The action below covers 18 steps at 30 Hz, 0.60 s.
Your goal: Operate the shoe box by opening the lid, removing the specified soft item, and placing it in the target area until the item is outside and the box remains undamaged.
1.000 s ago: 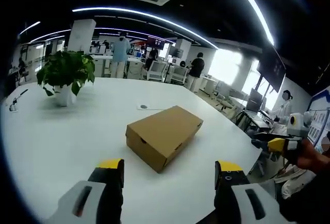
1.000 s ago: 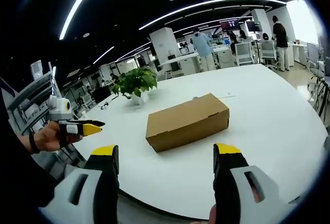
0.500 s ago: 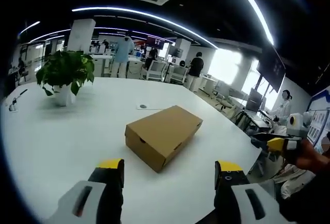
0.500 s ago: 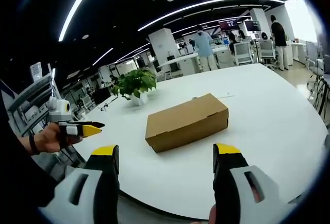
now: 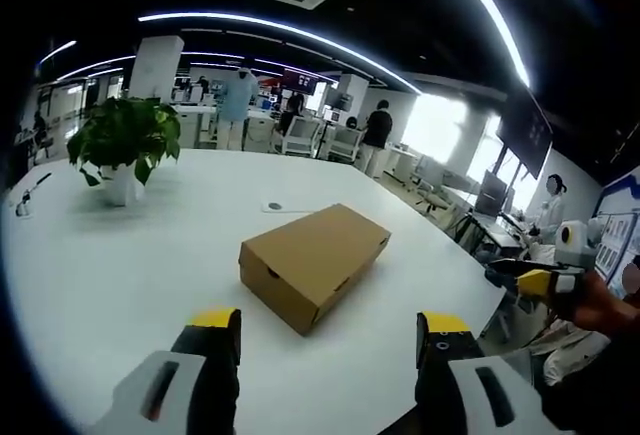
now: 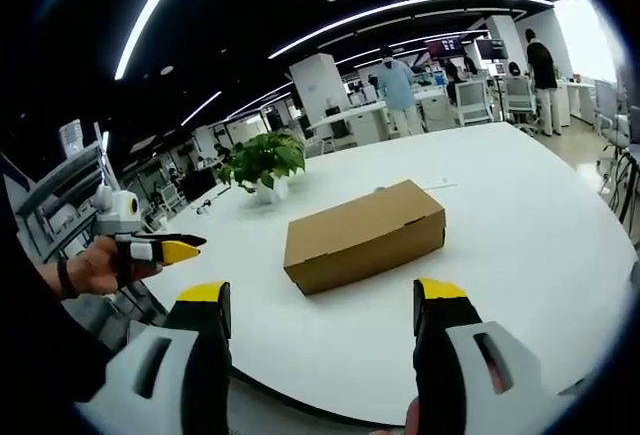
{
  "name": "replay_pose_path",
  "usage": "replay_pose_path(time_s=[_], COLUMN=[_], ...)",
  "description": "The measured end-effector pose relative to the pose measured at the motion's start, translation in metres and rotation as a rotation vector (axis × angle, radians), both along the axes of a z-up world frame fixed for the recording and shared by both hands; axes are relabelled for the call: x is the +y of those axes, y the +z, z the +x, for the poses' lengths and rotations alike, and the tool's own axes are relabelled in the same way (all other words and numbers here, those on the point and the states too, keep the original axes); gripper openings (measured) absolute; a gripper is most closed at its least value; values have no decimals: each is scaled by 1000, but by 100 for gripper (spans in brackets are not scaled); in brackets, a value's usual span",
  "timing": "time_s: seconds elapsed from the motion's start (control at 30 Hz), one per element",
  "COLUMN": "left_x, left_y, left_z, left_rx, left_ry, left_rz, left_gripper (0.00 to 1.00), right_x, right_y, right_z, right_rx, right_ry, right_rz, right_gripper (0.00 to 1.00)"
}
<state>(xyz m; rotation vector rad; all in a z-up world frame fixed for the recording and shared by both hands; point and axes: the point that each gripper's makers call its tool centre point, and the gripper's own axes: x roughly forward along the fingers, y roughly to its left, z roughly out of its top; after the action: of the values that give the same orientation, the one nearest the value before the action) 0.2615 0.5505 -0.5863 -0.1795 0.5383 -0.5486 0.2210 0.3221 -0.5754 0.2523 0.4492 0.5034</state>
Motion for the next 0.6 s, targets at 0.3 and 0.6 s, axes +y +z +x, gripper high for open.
replay_pose_path(time_s=[0.3,0.6], left_x=[-1,-1], left_y=[1,-1], left_z=[1,-1], left_rx=[0,5], left_ry=[-5,-2], left_rz=[1,-2], left_gripper=[73,73], right_x=[1,4], right_y=[0,-2], right_z=[0,1], right_rx=[-1,8], right_ry=[1,14], right_rz=[5,3], right_gripper=[70,70])
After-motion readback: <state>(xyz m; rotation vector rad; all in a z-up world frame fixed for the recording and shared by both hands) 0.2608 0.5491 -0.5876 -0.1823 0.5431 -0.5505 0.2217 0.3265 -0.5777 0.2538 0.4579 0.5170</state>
